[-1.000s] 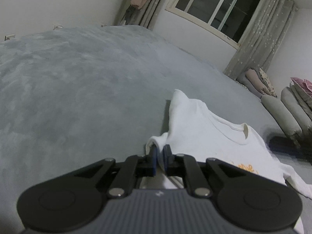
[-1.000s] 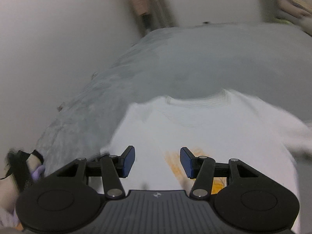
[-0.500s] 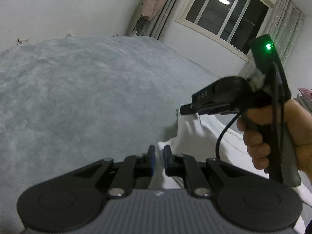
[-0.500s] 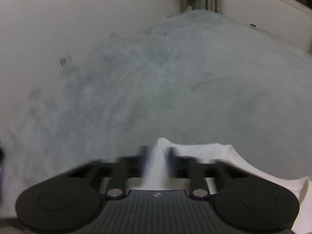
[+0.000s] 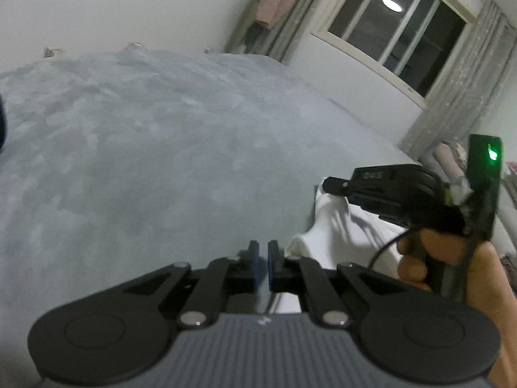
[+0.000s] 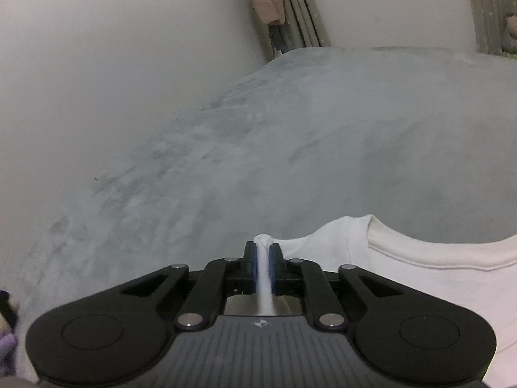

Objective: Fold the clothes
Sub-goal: 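Lift the gripped shirt side with both grippers and fold it over the body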

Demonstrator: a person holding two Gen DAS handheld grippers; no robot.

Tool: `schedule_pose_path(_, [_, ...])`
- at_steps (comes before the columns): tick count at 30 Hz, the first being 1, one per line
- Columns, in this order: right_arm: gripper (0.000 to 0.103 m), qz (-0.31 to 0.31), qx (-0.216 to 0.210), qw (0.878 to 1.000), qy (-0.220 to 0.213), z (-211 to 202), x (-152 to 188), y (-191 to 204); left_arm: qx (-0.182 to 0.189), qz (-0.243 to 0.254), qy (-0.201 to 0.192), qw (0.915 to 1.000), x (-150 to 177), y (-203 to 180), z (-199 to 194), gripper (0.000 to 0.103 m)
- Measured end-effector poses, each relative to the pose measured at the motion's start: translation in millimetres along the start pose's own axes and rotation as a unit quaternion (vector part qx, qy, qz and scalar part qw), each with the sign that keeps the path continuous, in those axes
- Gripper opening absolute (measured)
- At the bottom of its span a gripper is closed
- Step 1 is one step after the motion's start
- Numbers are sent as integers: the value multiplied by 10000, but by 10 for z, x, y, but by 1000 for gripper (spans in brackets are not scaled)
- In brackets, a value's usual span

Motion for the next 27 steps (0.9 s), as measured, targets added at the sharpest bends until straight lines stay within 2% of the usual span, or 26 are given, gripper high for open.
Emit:
schedule_pose_path(4, [12, -127, 4, 9999, -106, -235, -68, 27, 470, -21, 1, 9989, -119, -16, -19, 5])
schedule_pose_path(8, [12, -316, -162, 9993, -150, -507, -12, 104, 976, 79, 264, 9948, -89, -118, 1, 29])
schedule_pose_path(9, [13, -394, -140, 9991, -55, -505, 23, 103, 1011, 186, 289, 9943, -61, -162, 24, 29])
schedule_pose_path(13, [13, -732, 72, 9965, 393, -448, 174, 66, 690, 678, 156, 9952, 69, -270, 103, 28])
schedule_pose_path(15, [13, -744, 106, 9954, 598, -359, 256, 43, 458, 783, 85, 9958, 80, -273, 95, 16])
schedule_pose_path(18, [4, -1058, 122, 9921, 662, -334, 304, 135, 289, 632, 9, 9976, 57, -221, 69, 12])
schedule_pose_path(21, [4, -1197, 190, 9912, 533, -396, 296, 193, 99, 611, -258, 9977, -11, -220, -16, 8])
schedule_pose_path(23, [4, -1291, 293, 9898, 521, -415, 309, 205, -223, 567, -450, 9971, -36, -164, -67, 1])
schedule_pose_path(25, [4, -1318, 416, 9888, 573, -375, 342, 184, -462, 392, -354, 9975, -38, -47, -39, 1])
schedule_pose_path(27, [4, -1373, 508, 9872, 624, -317, 398, 164, -354, 204, -178, 9990, -47, 6, -20, 1])
Point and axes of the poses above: each gripper's, at about its wrist camera, not at the fingertips, and z roughly the way its jaws point, y to its left, x to its underside, the point moved 9 cm from there along z, roughly the way its jaws point, and after that the axes turned 15 degrees about -x, right-handed, at the moved point
